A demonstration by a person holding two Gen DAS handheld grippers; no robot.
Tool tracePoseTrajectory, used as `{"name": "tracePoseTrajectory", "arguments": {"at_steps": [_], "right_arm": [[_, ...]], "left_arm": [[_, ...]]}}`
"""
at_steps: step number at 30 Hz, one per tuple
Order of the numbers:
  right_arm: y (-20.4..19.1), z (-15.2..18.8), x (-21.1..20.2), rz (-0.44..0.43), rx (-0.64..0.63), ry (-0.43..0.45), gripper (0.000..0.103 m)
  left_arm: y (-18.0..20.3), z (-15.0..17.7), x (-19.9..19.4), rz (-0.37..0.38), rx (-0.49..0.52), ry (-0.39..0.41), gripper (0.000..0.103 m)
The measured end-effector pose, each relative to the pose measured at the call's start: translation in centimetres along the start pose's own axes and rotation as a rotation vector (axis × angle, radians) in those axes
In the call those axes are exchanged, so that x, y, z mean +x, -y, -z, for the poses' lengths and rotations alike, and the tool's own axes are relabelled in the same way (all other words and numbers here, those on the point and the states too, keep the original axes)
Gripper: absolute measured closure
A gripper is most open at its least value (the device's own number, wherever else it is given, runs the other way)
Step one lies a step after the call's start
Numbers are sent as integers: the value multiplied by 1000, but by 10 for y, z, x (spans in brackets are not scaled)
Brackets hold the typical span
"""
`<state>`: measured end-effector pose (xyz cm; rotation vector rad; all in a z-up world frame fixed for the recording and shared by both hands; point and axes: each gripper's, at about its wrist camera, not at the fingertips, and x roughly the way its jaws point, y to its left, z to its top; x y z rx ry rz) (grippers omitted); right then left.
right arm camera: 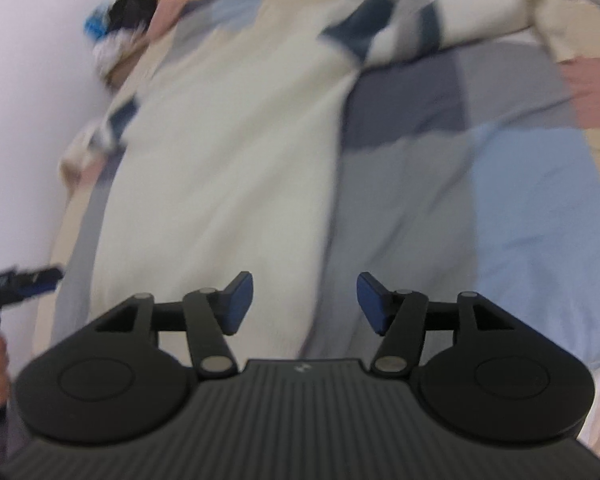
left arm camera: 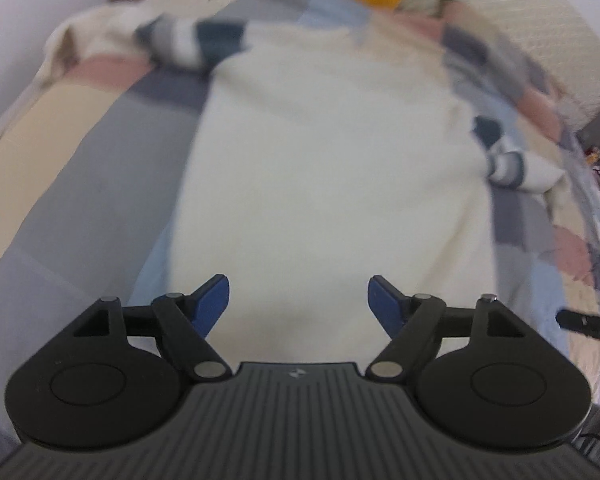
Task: Fold large clothes
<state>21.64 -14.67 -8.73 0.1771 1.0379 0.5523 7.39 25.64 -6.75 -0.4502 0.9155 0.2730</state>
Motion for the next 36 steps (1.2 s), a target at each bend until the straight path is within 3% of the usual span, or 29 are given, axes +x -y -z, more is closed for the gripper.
{"name": "tracePoseTrajectory", "arguments": {"at_steps": [4,8,13,19,22,25,31,36], "right_arm": [[35,-28,-5,27,61,146,43],[81,-57,5,61,136,284,43],[153,-90,36,54,369,374,41],[214,-137,71,14,577,494,40],[238,-160,92,25,643,553,24],[265,-175,113,28,733,610,25],[300,-186,129,87,882,716,24],[329,-198,137,127,950,742,25]], "left_arm": [[43,-8,2,30,57,80,23],[95,-5,29,28,97,151,23],[126,-8,90,18,81,190,23],[129,-11,167,13,71,191,23],[127,-14,191,20,78,192,23],[127,-17,211,14,85,181,23],[126,-25,237,39,78,159,23],[125,-26,244,46,77,150,23]]}}
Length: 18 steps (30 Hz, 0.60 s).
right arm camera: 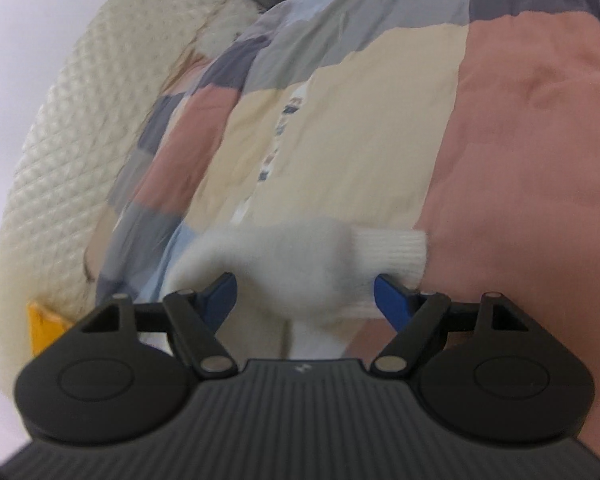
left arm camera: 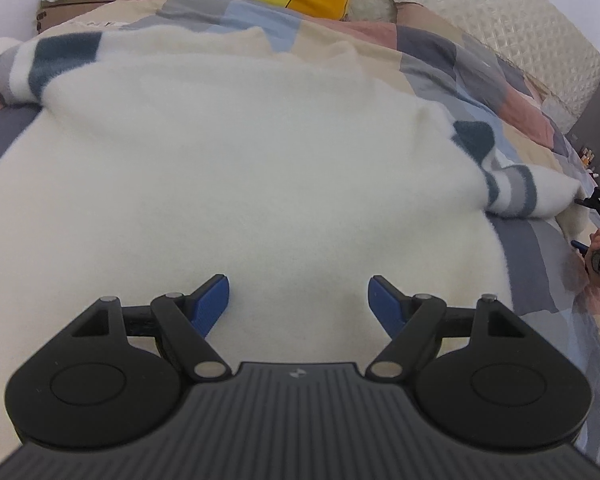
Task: Fold large clothes
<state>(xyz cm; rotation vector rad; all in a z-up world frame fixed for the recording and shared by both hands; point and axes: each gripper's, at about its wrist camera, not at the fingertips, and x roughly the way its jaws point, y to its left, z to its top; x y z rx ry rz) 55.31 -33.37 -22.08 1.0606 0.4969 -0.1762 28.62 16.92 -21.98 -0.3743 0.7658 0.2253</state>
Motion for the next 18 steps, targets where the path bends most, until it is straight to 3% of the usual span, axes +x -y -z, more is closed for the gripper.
{"name": "tracePoseTrajectory", "arguments": {"at_steps": [2,5,6,7,10,18], "right_arm": [[-2,-6,4,8,-5,27,29],[-15,-15,10,30,-84,28,65],[-20,-18,10,33,-109,20,82],[-26,-22,9,47,-143,21,88],[-42,-37,0,28,-215,48,94],[-84,-73,-42,-75,-394,110,95]], "left_arm": [[1,1,2,-2,3,2,23],[1,1,3,-8,8,-2,23],[1,1,4,-10,11,-3,23],[2,0,5,-12,14,-3,22],[1,1,5,-15,14,-3,22],[-1,1,-1,-8,3,8,22]]}}
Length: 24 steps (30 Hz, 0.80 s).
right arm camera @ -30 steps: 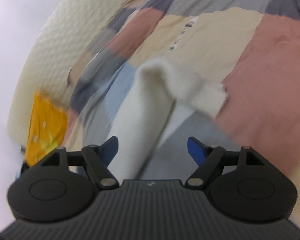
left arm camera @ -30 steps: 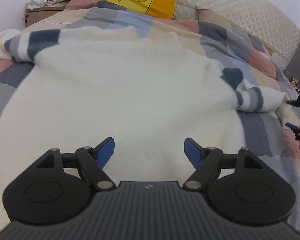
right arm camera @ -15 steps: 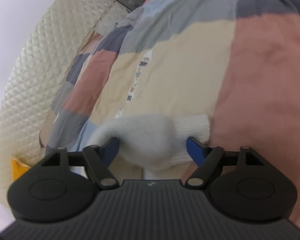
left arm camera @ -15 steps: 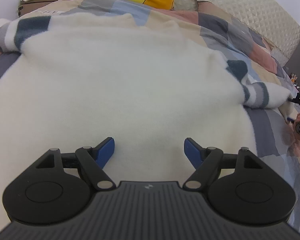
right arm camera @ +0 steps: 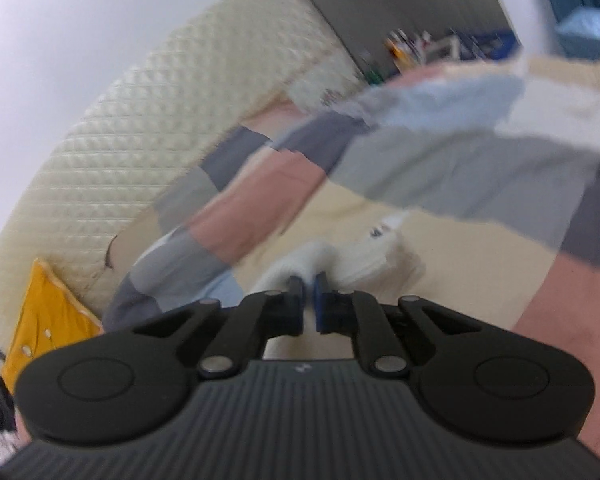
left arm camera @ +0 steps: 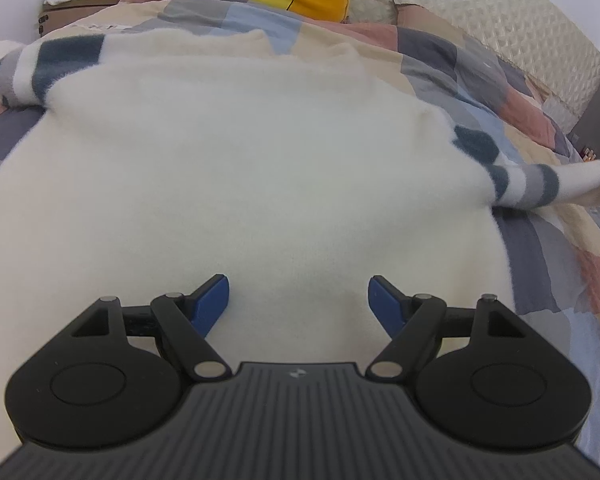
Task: Fold large clothes
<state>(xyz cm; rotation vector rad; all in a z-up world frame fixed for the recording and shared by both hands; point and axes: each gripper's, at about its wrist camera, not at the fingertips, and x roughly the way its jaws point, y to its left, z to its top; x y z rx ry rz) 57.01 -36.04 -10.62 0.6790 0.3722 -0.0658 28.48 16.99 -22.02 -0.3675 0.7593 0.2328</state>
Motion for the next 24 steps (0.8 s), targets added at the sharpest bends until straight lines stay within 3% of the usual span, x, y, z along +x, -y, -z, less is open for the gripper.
{"name": "tracePoseTrajectory", "arguments": {"at_steps": [4,7,12,14,16,18,19,24], "right_arm": [[25,13,-11,61,-51,-34,95],[68,36,-15,109,-3,-91,94],[114,64,-30,88,123,-138,91],[117,67,-35,90,177,-167,82],[115,67,-40,112,220,-186,50],[110,65,-45,110,263,-197,26],[106,65,-48,94,279,-193,22],[76,72,-44,-23,342,-246,22]], "left_arm": [[-3,1,-2,3,-6,2,22],[-4,2,-4,1,-4,8,22],[-5,2,-9,1,-13,14,22],[-5,3,-11,3,-15,12,22],[-5,3,-12,6,-14,11,22],[-5,4,-14,7,-13,13,22],[-5,4,-15,10,-12,14,22],[-6,6,-18,14,-13,15,22]]}}
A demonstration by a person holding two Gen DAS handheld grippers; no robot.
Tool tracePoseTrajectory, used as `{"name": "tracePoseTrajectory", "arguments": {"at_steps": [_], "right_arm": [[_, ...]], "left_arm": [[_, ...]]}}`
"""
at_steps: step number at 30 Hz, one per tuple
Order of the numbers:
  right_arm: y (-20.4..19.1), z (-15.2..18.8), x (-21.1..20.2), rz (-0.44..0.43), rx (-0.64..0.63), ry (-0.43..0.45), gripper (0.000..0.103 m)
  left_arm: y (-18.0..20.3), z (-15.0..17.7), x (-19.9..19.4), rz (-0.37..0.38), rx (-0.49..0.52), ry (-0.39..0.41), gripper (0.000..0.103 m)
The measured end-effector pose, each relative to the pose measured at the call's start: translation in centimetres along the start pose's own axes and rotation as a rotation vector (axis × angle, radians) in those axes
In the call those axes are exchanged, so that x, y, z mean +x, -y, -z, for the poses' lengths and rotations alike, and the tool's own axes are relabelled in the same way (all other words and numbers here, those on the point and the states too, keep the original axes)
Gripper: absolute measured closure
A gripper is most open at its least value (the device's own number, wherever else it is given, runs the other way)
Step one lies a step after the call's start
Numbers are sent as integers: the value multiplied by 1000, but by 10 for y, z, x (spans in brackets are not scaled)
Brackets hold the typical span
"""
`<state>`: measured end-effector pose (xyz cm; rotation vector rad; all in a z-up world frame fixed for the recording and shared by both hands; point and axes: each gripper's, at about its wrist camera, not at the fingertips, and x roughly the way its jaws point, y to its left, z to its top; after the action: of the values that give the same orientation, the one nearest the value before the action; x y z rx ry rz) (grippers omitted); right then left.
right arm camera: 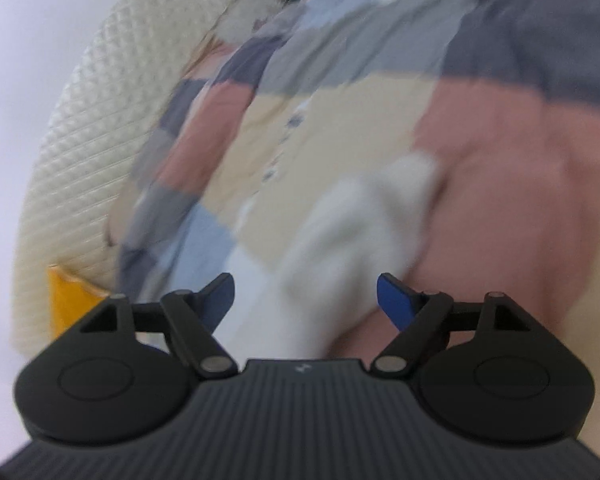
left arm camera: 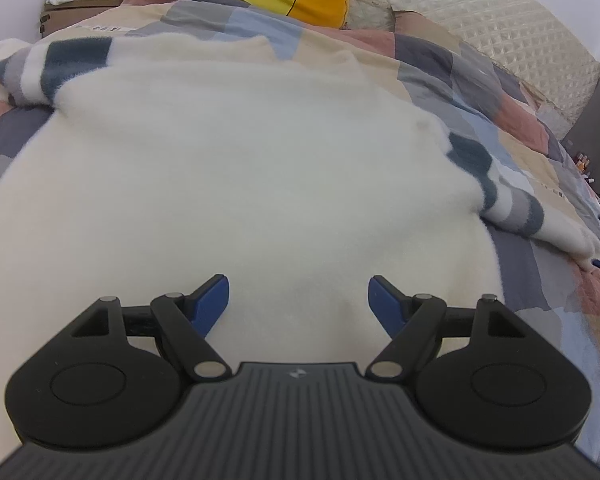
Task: Fold large clothes
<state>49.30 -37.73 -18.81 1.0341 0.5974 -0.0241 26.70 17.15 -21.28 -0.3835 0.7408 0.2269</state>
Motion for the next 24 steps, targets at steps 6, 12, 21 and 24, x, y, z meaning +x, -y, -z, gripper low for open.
{"name": "tracePoseTrajectory", "arguments": {"at_steps": [6,12,21,24], "right_arm": [[-8,27,45,82,86,-93,22],[0,20,60,23,140,70,22],[17,-36,66,-54,216,186,22],[21,-51,59,-65,178,239,22]], "left_arm": [[-4,-1,2,-8,-8,1,22],[-7,-2,10,-31,-11,-3,22],[-7,-10,21,-50,-26,-7,22],[-5,-9,22,-56,-26,-6,22]]}}
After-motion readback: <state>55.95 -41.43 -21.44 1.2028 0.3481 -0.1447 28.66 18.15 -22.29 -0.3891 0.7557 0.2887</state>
